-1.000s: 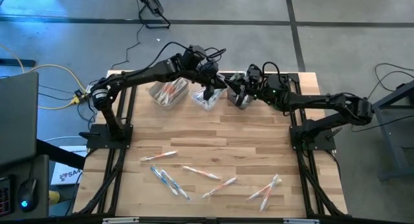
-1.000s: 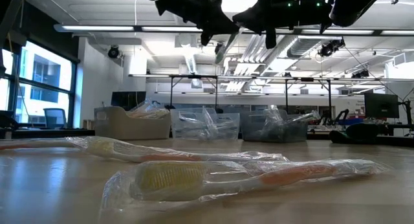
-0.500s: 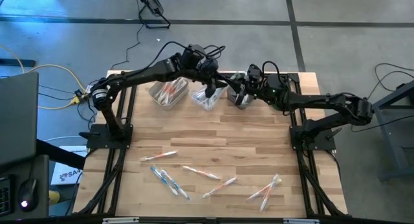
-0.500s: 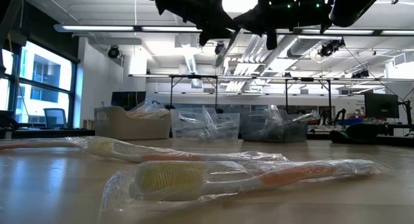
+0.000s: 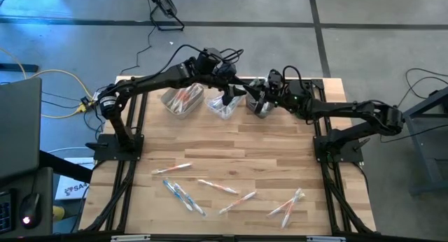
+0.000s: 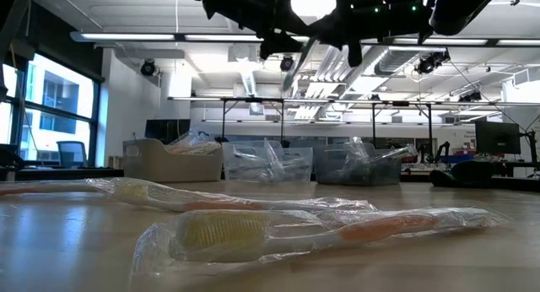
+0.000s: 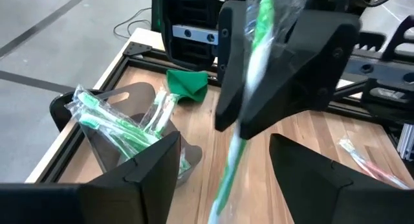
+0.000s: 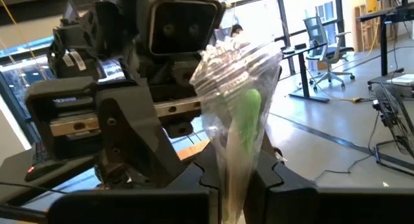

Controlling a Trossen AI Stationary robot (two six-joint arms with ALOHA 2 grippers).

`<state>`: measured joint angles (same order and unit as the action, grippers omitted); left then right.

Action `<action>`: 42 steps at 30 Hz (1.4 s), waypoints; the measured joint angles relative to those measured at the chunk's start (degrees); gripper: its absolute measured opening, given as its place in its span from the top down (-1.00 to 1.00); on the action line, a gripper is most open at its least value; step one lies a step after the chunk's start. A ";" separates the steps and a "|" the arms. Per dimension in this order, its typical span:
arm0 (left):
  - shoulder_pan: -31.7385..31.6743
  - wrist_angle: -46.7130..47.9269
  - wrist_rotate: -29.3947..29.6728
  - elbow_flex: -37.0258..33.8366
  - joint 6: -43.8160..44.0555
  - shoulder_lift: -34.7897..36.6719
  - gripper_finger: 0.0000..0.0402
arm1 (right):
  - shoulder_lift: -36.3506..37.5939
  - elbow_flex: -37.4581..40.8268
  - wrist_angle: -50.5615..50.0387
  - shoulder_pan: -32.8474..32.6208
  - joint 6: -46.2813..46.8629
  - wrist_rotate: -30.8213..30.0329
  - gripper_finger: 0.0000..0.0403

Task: Pick & Place Toothbrushes
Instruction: Put the green toothbrush into the black bin

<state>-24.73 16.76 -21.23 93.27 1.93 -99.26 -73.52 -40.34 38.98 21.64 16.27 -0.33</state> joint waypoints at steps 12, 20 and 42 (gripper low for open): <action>-3.45 2.03 0.66 -0.86 -2.36 2.77 -0.17 | 4.57 0.00 -10.00 3.59 0.45 -3.83 0.92; -4.17 -0.87 0.91 -6.54 -3.66 6.44 -0.17 | 7.02 0.00 -21.54 6.77 2.41 -10.76 0.92; -4.15 -9.54 3.01 -25.50 -4.55 22.13 -0.17 | -1.69 0.02 -28.00 14.01 10.37 -11.54 0.92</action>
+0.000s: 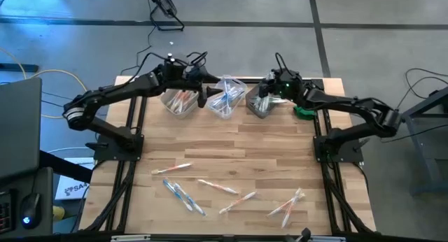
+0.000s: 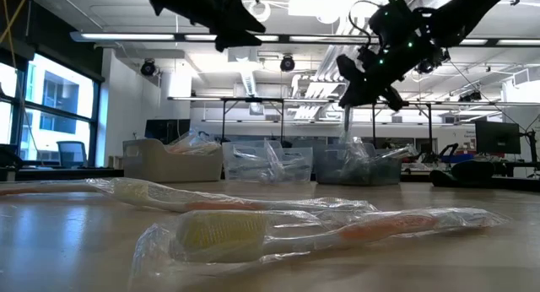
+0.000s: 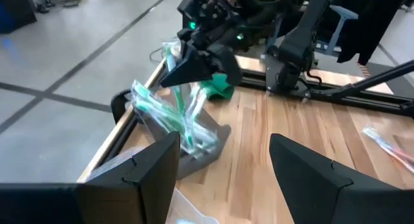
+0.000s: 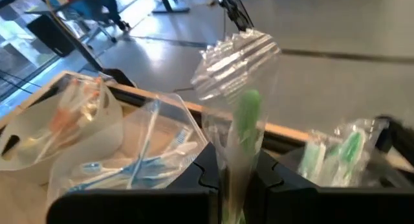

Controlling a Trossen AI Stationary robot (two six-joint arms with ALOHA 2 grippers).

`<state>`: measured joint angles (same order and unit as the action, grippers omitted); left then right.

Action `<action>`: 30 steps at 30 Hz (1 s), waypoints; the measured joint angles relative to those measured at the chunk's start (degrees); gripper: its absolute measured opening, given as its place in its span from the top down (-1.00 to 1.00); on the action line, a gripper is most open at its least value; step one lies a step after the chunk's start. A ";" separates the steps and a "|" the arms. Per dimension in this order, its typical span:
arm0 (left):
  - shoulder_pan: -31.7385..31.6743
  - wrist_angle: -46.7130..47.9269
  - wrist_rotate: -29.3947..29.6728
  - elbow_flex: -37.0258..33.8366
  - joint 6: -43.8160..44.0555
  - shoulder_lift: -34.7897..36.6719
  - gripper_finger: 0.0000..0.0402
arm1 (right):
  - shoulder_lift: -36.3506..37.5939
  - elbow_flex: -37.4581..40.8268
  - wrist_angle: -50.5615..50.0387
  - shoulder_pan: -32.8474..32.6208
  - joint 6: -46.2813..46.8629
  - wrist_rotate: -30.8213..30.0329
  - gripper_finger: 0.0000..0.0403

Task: Pick & Place Toothbrushes
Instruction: Put the green toothbrush into the black bin, then put the orange toothbrush into the white bin

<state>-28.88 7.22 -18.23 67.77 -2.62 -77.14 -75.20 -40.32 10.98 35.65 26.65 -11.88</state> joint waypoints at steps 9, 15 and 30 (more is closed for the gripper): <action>0.00 -0.16 0.19 -2.00 1.21 3.41 -0.17 | -6.05 -0.02 0.35 0.81 2.54 0.48 0.92; 0.00 0.00 0.86 -2.02 1.24 3.75 -0.17 | -6.84 -0.02 -0.17 0.79 1.90 0.36 0.83; 0.02 0.22 0.91 -2.02 1.35 3.73 -0.17 | -4.93 -0.02 -1.17 0.92 3.22 -4.75 0.19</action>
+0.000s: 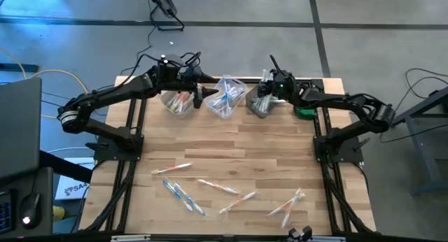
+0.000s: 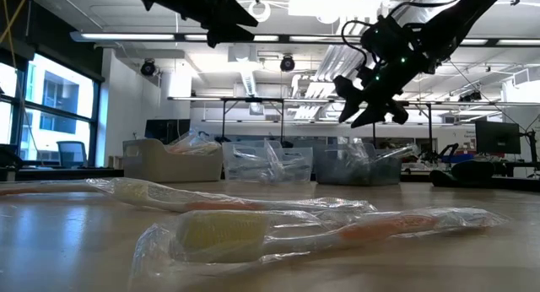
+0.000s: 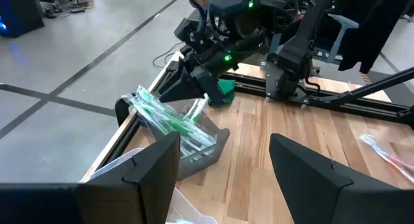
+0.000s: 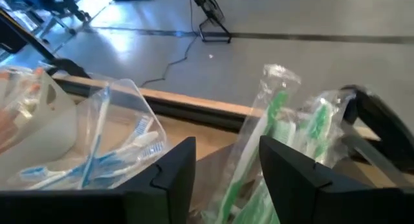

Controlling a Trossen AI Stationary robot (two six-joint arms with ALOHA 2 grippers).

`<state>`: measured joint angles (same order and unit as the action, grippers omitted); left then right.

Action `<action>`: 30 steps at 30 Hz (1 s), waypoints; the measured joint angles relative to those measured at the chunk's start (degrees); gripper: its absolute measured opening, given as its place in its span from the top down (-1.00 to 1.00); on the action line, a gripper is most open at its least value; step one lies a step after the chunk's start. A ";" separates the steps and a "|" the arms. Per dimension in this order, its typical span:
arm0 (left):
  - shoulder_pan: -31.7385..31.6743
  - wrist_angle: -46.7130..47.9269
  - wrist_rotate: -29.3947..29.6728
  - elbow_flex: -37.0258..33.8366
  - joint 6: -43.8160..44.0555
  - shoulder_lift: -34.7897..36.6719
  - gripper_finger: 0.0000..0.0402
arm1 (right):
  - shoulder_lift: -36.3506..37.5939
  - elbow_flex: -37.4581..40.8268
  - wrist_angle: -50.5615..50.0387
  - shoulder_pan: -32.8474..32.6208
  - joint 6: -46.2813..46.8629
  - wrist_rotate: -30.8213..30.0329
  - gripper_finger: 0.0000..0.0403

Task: Pick & Place Toothbrushes
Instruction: Put the orange toothbrush into the white bin

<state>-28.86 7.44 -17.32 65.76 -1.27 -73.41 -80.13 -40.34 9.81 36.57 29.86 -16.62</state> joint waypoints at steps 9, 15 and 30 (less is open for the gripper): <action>0.00 -0.02 0.02 0.00 0.06 -0.02 -0.17 | 8.62 0.00 0.07 -1.01 -5.76 5.41 0.42; 0.00 -0.04 0.15 0.00 0.06 -0.02 -0.17 | 14.87 0.00 1.46 -1.37 -6.14 16.74 0.59; 0.00 -0.09 2.67 0.00 0.45 -0.04 -0.17 | 17.61 0.00 6.33 -6.13 -12.40 24.70 0.86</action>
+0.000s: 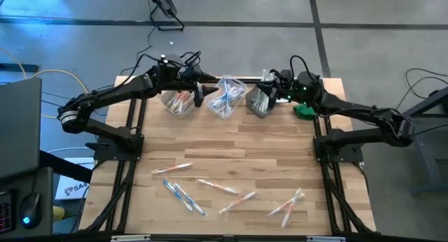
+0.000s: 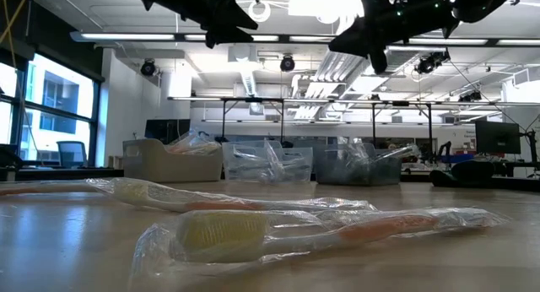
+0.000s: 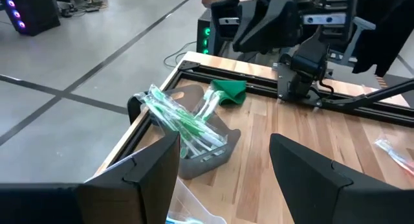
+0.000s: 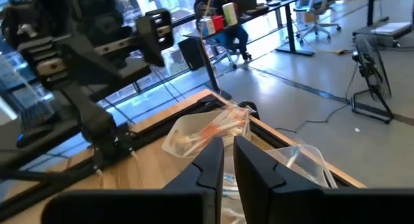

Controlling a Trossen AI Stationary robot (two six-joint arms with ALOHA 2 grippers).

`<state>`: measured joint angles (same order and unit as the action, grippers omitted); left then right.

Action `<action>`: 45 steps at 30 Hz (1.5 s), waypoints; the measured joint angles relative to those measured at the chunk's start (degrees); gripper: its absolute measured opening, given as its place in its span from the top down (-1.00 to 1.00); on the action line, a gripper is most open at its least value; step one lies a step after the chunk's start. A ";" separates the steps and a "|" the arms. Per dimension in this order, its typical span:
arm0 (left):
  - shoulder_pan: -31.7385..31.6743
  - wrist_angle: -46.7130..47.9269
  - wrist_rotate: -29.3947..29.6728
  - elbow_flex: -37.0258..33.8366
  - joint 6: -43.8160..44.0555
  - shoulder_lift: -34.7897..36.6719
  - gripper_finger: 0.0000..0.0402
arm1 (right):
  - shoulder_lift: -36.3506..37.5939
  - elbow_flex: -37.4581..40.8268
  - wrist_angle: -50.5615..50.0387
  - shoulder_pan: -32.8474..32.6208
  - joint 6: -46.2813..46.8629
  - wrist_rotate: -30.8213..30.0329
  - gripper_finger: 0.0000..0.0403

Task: Pick & Place Toothbrushes
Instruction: Put the orange toothbrush into the white bin

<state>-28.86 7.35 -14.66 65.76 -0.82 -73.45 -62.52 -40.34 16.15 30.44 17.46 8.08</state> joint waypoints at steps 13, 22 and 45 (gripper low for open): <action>0.00 0.02 -0.01 0.00 0.71 0.00 -0.17 | 0.00 0.00 -0.03 -1.20 -1.26 -0.51 0.98; 0.91 3.09 0.62 -0.29 0.90 2.13 -0.17 | -0.02 0.00 -0.03 -1.20 -1.26 -0.46 0.98; 1.16 3.13 6.54 -10.40 2.41 17.53 -0.17 | -0.02 0.00 -0.03 -1.20 -1.26 -0.42 0.98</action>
<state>-27.70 10.48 -8.12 55.35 1.58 -55.92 -62.54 -40.34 16.12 29.23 16.21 7.66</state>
